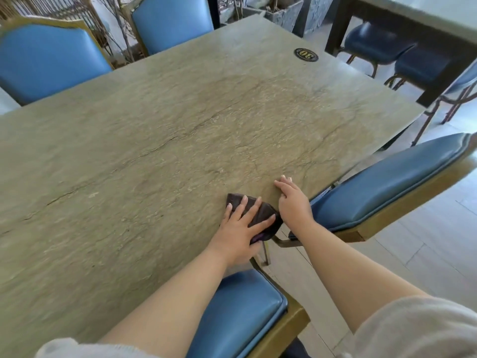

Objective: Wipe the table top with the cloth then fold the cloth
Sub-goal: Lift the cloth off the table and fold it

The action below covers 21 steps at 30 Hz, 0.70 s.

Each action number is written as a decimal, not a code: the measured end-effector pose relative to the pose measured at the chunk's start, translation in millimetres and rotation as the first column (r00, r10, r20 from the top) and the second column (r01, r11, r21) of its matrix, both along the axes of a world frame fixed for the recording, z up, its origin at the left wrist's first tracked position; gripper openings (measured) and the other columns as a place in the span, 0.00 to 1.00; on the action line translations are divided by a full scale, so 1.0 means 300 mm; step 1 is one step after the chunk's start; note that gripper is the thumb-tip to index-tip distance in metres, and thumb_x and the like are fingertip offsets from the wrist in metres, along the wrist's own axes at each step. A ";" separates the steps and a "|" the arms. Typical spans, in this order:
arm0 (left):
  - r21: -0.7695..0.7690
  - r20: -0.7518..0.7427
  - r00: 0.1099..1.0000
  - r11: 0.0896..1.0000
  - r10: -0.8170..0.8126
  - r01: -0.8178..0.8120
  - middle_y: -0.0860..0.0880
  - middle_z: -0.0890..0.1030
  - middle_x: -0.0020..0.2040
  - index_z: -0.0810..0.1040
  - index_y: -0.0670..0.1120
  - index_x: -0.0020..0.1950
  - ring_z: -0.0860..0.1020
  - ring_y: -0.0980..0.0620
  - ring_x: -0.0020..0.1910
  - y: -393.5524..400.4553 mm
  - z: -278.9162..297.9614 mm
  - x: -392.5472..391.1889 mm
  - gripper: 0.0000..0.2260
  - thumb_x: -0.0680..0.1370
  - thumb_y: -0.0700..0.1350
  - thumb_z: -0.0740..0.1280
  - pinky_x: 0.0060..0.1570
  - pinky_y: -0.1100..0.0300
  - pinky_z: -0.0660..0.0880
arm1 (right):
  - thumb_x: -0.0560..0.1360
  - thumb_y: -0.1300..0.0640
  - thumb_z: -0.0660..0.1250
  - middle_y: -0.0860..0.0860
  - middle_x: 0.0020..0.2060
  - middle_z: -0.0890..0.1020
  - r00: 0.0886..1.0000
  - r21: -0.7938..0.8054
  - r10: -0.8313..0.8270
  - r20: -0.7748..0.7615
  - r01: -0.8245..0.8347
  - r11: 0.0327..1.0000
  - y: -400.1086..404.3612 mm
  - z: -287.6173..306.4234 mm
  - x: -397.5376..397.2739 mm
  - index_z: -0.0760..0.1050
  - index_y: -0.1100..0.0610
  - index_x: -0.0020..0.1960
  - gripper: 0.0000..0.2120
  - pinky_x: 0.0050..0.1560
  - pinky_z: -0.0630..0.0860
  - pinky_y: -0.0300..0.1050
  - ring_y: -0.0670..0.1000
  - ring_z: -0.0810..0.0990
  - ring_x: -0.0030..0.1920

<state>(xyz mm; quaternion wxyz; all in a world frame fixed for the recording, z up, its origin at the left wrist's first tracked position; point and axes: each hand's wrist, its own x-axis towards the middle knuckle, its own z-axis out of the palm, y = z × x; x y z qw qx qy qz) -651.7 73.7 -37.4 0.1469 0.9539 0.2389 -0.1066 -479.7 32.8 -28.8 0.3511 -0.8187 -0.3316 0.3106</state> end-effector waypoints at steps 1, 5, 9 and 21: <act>-0.061 -0.031 1.000 0.998 -0.006 0.004 0.52 0.40 0.80 0.50 0.66 0.76 0.35 0.44 0.77 -0.004 0.021 -0.006 0.27 0.80 0.51 0.56 0.74 0.41 0.35 | 0.79 0.69 0.52 0.46 0.75 0.62 1.000 -0.014 0.018 -0.009 -0.018 1.000 -0.016 0.013 -0.013 0.69 0.55 0.71 0.24 0.72 0.51 0.40 0.45 0.53 0.76; -0.361 -0.173 0.983 0.933 -0.063 -0.003 0.55 0.42 0.80 0.62 0.65 0.74 0.36 0.48 0.77 0.000 0.120 -0.018 0.24 0.80 0.45 0.55 0.73 0.40 0.34 | 0.79 0.68 0.50 0.47 0.74 0.64 0.997 -0.163 0.059 -0.041 -0.065 0.985 -0.072 0.069 -0.046 0.69 0.52 0.71 0.24 0.69 0.60 0.41 0.48 0.61 0.74; -0.501 -0.275 0.960 0.844 0.054 -0.191 0.53 0.61 0.77 0.68 0.58 0.72 0.57 0.49 0.77 0.012 0.262 -0.005 0.21 0.80 0.44 0.56 0.75 0.52 0.53 | 0.78 0.70 0.50 0.51 0.67 0.73 0.984 -0.273 0.030 -0.176 -0.078 0.959 -0.116 0.184 -0.057 0.72 0.51 0.68 0.25 0.47 0.72 0.43 0.53 0.75 0.61; -0.824 0.005 0.878 0.500 0.478 -0.268 0.41 0.82 0.49 0.81 0.47 0.53 0.79 0.44 0.45 -0.004 0.618 0.034 0.11 0.78 0.41 0.59 0.47 0.53 0.73 | 0.69 0.76 0.53 0.51 0.65 0.75 0.958 -0.102 0.227 -0.177 -0.247 0.964 -0.301 0.439 0.026 0.73 0.50 0.67 0.34 0.66 0.68 0.51 0.51 0.69 0.68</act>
